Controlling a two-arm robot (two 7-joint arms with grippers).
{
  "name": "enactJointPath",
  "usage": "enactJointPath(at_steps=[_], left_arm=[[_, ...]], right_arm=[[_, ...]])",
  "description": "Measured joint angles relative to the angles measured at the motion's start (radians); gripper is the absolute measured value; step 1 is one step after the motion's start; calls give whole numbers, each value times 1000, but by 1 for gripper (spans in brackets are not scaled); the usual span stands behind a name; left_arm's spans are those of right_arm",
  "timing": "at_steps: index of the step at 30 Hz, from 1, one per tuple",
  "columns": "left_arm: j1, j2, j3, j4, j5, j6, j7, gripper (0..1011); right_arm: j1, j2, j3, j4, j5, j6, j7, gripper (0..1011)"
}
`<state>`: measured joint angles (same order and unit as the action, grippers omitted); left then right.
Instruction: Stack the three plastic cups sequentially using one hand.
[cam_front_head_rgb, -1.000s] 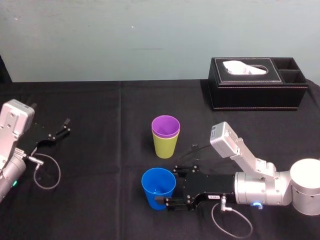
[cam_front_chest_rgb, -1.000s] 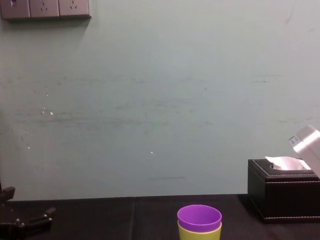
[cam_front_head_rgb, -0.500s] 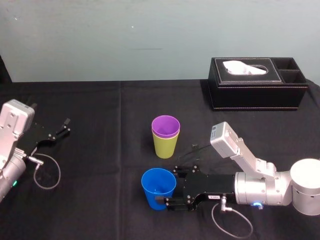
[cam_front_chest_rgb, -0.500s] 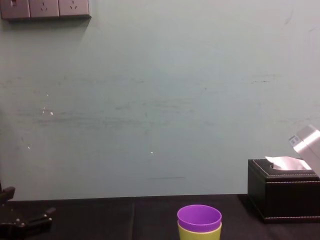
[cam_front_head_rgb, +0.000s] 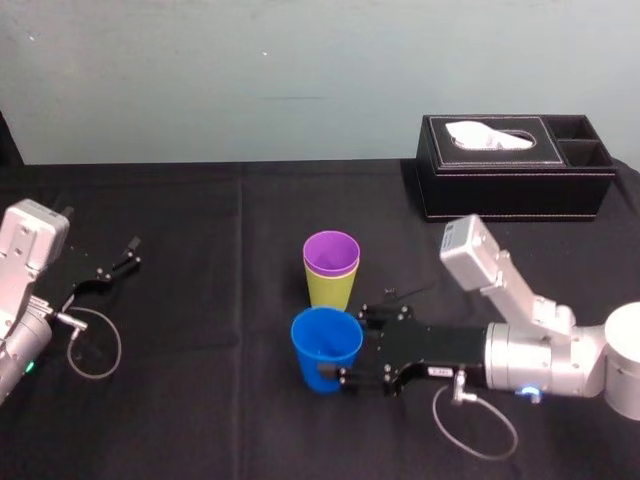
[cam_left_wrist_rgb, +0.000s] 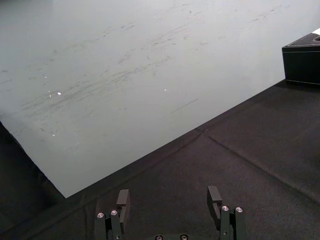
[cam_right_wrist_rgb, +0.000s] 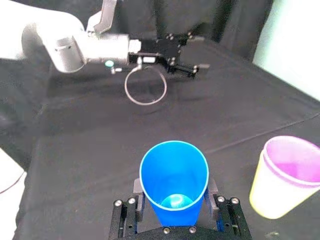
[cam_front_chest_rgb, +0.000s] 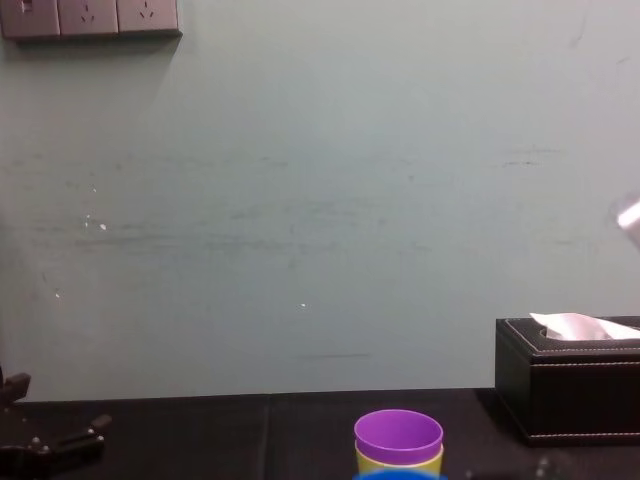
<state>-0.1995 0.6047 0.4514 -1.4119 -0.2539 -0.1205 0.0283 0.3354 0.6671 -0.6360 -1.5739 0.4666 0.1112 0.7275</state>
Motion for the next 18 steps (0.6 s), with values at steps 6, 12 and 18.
enactJointPath(at_steps=[6,12,18], left_arm=[[0,0,0,0,0,0,0,1010],[0,0,0,0,0,0,0,1010],[0,0,0,0,0,0,0,1010]], right_arm=[[0,24,34,-63,24,37,-26,724],[19,33,80,-105,75,74,-53,724],[57,22,104,-103,103,100,-83,724]])
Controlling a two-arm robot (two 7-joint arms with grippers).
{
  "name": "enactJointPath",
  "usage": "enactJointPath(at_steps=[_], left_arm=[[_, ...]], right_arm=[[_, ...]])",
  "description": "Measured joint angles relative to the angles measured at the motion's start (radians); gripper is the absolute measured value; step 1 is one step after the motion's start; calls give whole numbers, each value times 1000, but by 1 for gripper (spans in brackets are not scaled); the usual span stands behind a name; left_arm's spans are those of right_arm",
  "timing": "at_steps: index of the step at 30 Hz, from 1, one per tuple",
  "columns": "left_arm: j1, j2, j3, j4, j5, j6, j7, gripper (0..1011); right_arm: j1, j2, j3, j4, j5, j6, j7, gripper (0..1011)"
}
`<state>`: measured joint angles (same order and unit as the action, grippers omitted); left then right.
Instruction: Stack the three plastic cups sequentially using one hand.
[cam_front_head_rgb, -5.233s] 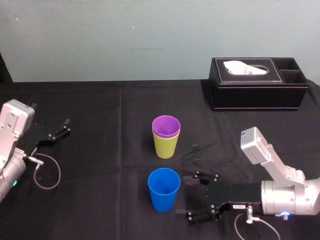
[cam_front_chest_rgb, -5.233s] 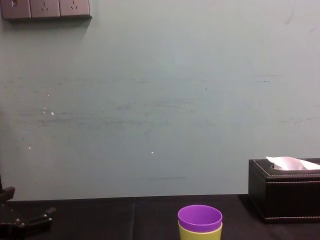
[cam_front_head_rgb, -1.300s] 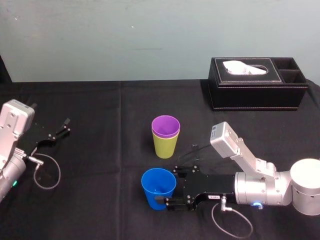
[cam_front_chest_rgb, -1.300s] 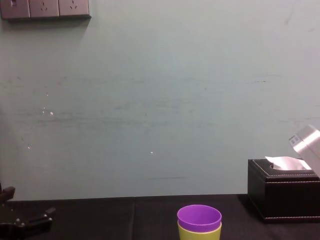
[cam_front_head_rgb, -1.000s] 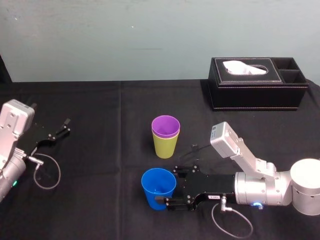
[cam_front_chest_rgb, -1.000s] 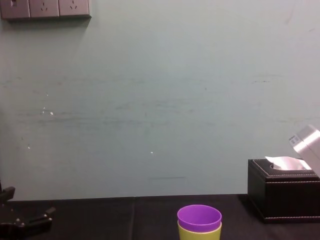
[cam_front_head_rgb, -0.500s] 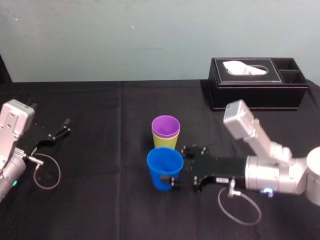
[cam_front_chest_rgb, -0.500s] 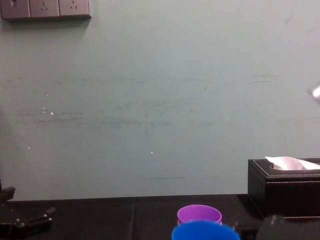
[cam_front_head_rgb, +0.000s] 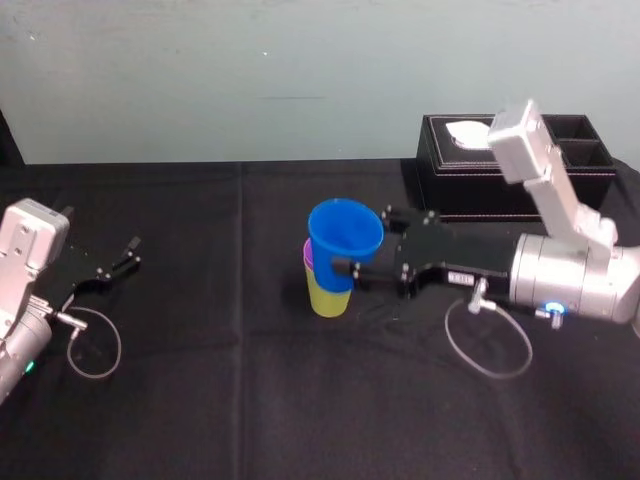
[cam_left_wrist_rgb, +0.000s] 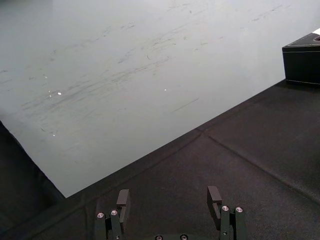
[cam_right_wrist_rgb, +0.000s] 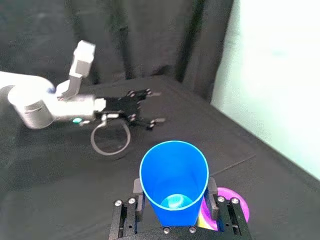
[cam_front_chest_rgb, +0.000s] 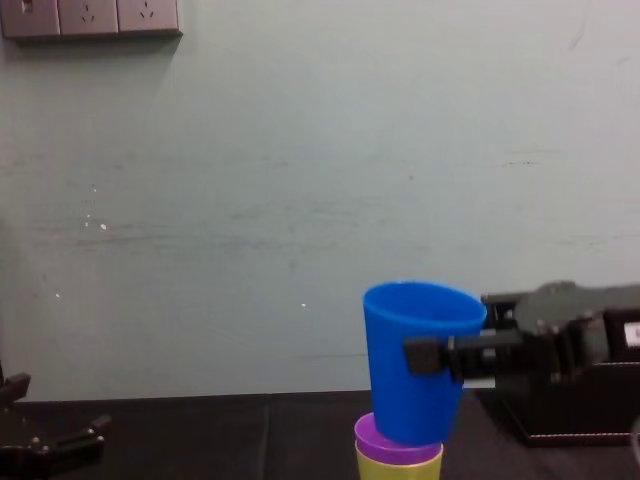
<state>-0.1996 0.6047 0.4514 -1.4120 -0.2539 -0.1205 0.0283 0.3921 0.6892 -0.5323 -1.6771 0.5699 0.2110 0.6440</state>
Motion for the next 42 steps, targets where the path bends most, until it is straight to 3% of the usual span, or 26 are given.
enactJointPath(at_steps=[6,16,26,42], left_arm=[[0,0,0,0,0,0,0,1010],[0,0,0,0,0,0,0,1010],[0,0,0,0,0,0,0,1010],[0,0,0,0,0,0,0,1010]], right_arm=[[45,-21,0,39,4,13,-17,724],[113,-64,-38,134,-24,34,-27,724],[135,-90,-46,189,-17,36,-20,724],[142,-105,-57,220,-20,27,-18,724]])
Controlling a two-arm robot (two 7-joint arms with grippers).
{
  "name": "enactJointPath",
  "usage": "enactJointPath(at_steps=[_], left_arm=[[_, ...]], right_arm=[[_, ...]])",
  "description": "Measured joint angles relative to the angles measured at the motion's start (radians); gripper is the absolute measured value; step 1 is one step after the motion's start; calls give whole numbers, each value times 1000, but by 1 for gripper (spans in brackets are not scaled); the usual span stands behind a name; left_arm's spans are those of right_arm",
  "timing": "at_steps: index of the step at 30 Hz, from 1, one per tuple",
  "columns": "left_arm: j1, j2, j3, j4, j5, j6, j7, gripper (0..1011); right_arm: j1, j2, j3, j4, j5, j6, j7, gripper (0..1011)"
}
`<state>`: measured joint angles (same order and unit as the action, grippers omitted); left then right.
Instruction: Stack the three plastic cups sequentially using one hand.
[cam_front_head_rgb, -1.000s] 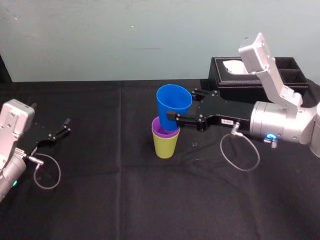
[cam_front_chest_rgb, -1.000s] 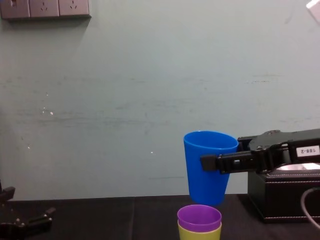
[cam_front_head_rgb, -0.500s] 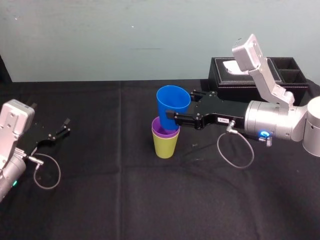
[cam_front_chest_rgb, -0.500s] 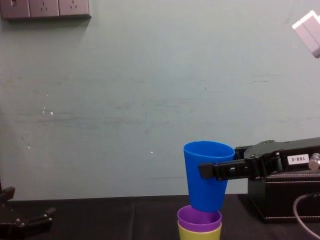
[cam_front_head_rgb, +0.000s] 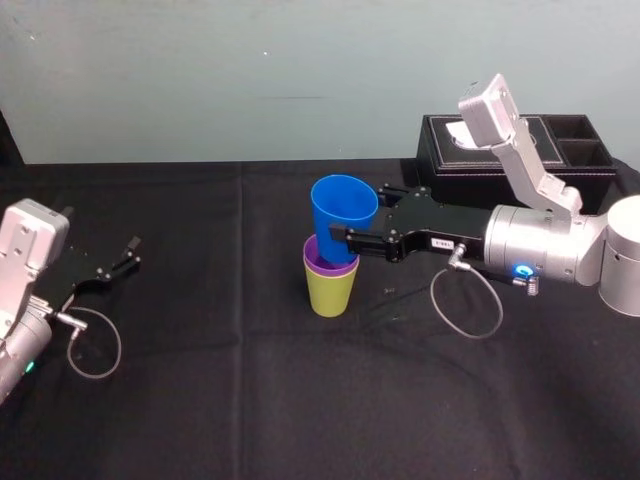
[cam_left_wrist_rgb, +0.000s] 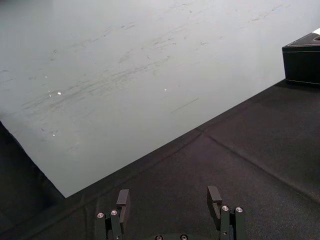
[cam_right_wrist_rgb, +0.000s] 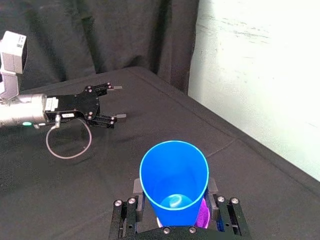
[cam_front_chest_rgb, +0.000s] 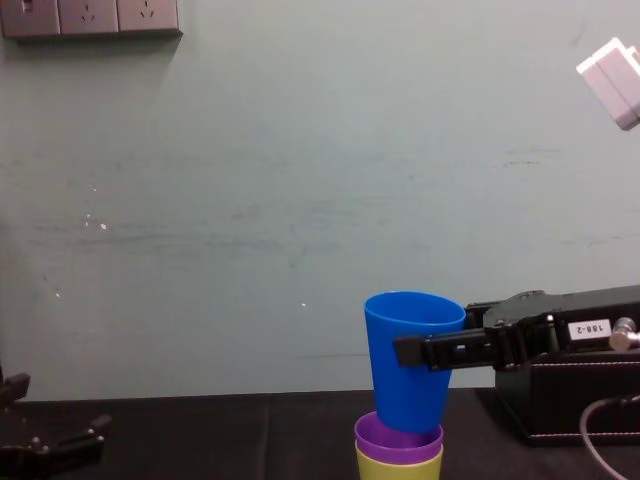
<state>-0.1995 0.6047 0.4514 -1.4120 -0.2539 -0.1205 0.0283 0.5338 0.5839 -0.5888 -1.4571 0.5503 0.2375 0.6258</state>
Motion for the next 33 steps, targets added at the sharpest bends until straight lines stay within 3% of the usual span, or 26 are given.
enactJointPath(at_steps=[33], left_arm=[[0,0,0,0,0,0,0,1010]], right_arm=[[17,-34,-7,54,-25,-13,0,724]])
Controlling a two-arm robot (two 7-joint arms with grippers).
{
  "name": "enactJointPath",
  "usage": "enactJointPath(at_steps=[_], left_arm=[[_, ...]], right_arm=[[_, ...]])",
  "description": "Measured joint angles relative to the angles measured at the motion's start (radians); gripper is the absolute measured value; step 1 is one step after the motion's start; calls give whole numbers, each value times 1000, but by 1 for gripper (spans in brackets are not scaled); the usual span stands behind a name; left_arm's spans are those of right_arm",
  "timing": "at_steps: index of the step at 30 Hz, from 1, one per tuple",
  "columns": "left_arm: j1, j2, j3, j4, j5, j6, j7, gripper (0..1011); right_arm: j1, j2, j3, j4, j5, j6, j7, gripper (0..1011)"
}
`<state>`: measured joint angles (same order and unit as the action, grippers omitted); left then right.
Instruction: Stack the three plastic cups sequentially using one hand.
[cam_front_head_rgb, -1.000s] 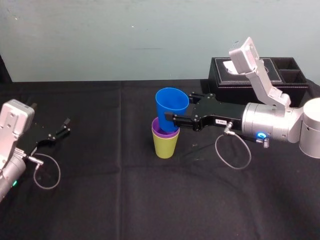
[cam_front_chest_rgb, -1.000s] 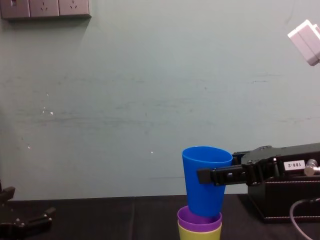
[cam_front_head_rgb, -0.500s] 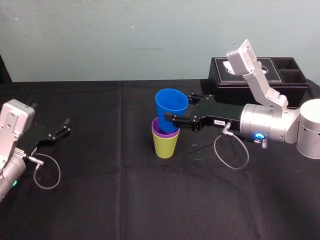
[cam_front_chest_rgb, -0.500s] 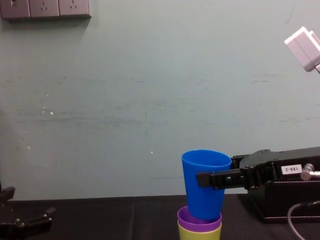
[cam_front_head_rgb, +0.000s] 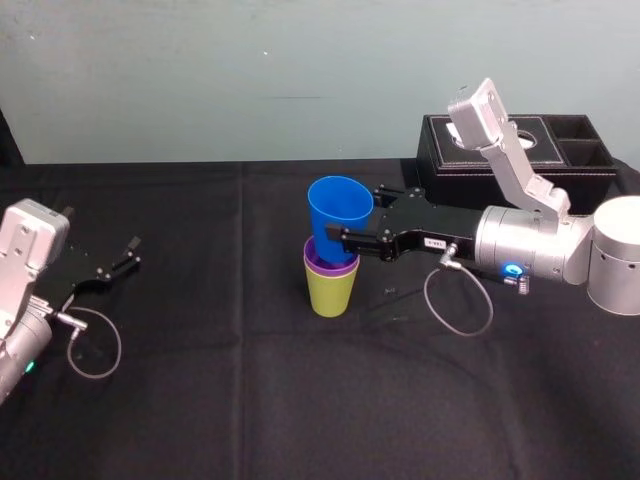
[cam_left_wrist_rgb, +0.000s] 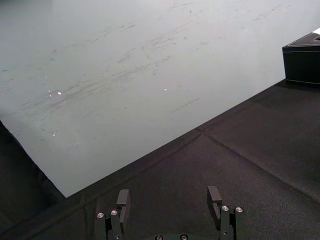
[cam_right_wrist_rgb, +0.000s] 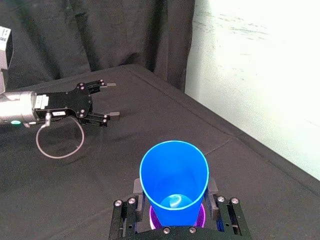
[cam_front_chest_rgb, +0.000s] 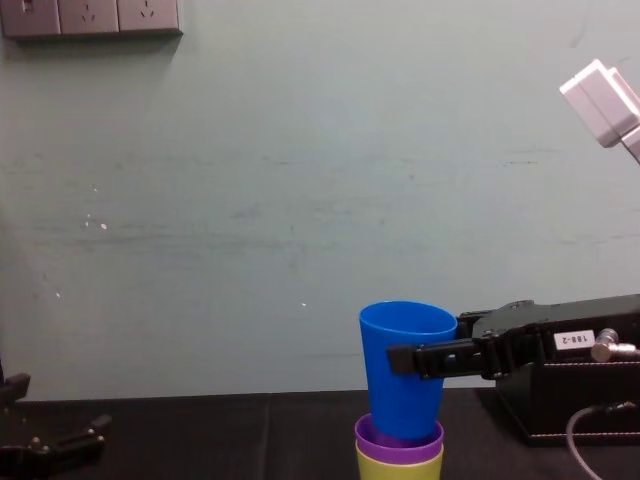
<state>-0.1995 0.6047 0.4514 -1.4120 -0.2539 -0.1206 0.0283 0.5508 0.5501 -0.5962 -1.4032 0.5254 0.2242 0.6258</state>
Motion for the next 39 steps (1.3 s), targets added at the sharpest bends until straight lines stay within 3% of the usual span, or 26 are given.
enactJointPath(at_steps=[39], left_arm=[[0,0,0,0,0,0,0,1010]], right_arm=[[-4,-25,-16,54,-31,-9,18,724]])
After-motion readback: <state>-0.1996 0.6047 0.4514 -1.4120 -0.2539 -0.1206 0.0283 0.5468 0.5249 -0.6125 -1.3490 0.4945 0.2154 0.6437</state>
